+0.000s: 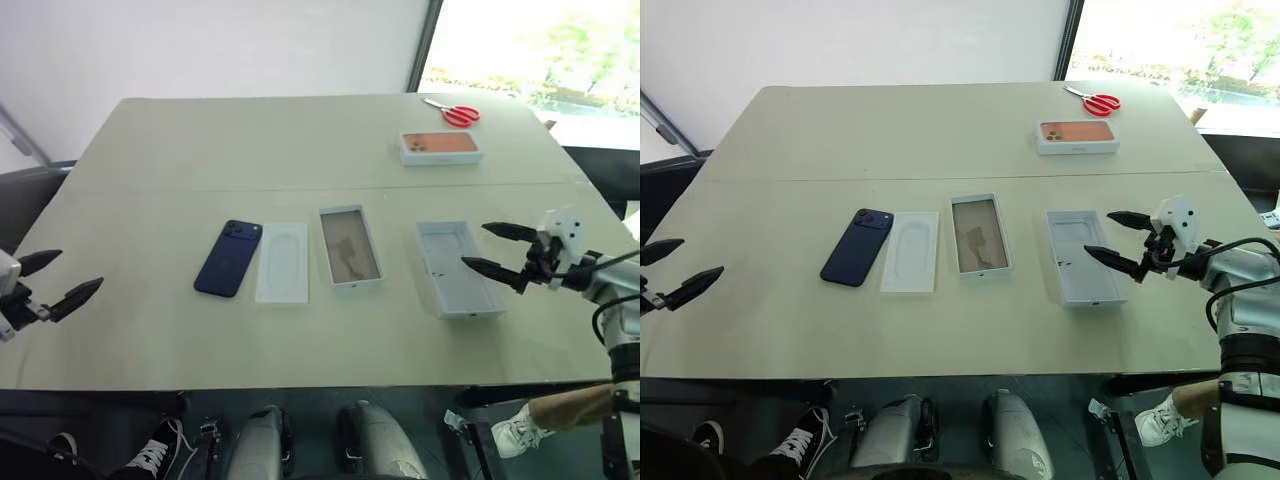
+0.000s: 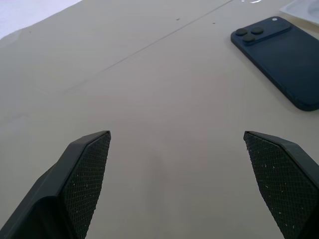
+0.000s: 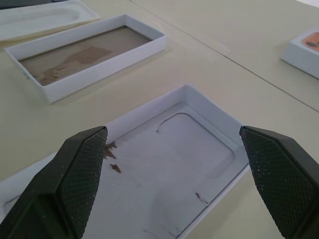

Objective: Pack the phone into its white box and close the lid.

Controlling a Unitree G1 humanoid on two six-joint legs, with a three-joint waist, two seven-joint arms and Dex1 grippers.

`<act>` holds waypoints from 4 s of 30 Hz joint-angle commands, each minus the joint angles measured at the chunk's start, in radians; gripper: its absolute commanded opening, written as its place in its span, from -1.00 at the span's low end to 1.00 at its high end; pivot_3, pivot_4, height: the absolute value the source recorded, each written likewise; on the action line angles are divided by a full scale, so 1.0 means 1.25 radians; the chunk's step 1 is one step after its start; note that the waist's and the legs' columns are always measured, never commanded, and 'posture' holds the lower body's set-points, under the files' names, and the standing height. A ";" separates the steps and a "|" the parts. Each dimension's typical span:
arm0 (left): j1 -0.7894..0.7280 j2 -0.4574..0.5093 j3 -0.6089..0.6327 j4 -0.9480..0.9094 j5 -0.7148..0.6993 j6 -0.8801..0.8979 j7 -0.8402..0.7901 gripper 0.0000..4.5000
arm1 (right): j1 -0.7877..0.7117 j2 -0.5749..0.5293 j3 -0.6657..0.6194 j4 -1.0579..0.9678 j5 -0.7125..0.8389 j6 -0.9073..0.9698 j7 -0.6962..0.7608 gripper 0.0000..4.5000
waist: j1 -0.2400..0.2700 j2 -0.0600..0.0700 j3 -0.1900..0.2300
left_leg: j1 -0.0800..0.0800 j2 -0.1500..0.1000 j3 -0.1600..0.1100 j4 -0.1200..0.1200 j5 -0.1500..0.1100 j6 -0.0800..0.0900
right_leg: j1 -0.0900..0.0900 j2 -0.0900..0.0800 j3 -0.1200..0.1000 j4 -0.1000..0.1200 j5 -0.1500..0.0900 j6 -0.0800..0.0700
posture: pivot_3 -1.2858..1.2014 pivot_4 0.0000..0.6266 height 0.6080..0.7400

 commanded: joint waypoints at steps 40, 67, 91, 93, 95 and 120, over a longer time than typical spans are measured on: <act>-0.457 -0.508 -0.069 -0.288 -0.374 1.222 0.710 1.00 | -0.014 0.112 0.084 -0.311 0.019 0.081 -0.111 0.98 | 0.000 -0.002 -0.001 | 0.003 -0.001 -0.002 0.003 0.001 -0.002 | 0.006 0.001 -0.001 0.000 0.003 0.006 | 0.03 -0.52 1.00; -0.431 -0.545 -0.015 -0.259 -0.363 1.222 0.733 -0.26 | -0.005 0.122 0.091 -0.316 0.004 0.059 -0.119 1.00 | 0.000 -0.002 -0.001 | 0.003 -0.001 -0.003 0.003 0.003 -0.006 | 0.006 0.001 -0.001 0.000 0.003 0.006 | 0.03 -0.52 1.00; -0.475 -0.539 0.147 -0.208 -0.440 1.301 0.734 -0.97 | 0.027 0.149 0.152 -0.410 0.039 0.128 -0.110 1.00 | -0.002 -0.003 0.000 | 0.003 -0.001 -0.003 0.002 0.003 -0.005 | 0.006 0.001 -0.001 0.000 0.003 0.007 | 0.03 -0.52 1.00; -0.486 -0.524 0.153 -0.205 -0.431 1.295 0.738 -0.97 | 0.027 0.182 0.190 -0.433 0.023 0.138 -0.128 1.00 | -0.004 -0.003 0.000 | 0.003 -0.001 -0.003 0.002 0.003 -0.006 | 0.006 0.001 -0.001 0.000 0.003 0.007 | 0.03 -0.52 1.00; -0.496 -0.517 0.159 -0.203 -0.433 1.291 0.740 -0.97 | 0.022 0.202 0.212 -0.431 0.003 0.134 -0.144 1.00 | -0.002 -0.003 0.000 | 0.003 -0.001 -0.004 0.002 0.004 -0.007 | 0.006 0.001 -0.001 0.000 0.003 0.007 | 0.03 -0.52 1.00; -0.510 -0.540 0.187 -0.272 -0.444 1.271 0.798 -1.00 | -0.082 0.270 0.357 -0.213 -0.144 -0.003 -0.080 -0.98 | -0.003 -0.006 0.000 | 0.002 -0.002 -0.005 0.002 0.004 -0.007 | 0.006 0.000 -0.002 -0.001 0.003 0.006 | 0.03 -0.52 1.00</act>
